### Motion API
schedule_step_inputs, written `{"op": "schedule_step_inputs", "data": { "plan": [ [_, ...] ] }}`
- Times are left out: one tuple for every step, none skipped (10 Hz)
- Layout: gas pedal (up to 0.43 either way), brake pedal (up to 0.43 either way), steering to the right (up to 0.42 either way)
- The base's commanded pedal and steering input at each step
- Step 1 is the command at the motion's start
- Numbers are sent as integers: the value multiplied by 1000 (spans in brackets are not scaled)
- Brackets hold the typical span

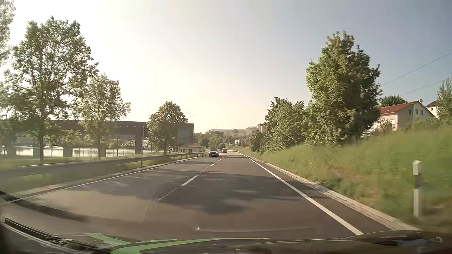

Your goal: Follow the waypoints while adhering to traffic rules and regulations

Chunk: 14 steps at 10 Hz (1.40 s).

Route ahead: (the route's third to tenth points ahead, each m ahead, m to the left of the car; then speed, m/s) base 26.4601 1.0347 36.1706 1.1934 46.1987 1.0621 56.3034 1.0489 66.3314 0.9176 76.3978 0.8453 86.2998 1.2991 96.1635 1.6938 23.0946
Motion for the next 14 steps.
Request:
{"op": "schedule_step_inputs", "data": {
  "plan": [
    [150, 0, 0],
    [150, 0, 0],
    [150, 0, 0],
    [150, 0, 1],
    [150, 0, 2],
    [150, 0, 1],
    [150, 0, 1],
    [150, 0, 1],
    [150, 0, 1],
    [150, 0, 1],
    [150, 0, 1],
    [150, 0, 2],
    [150, 0, 1],
    [150, 0, 1]
  ]
}}
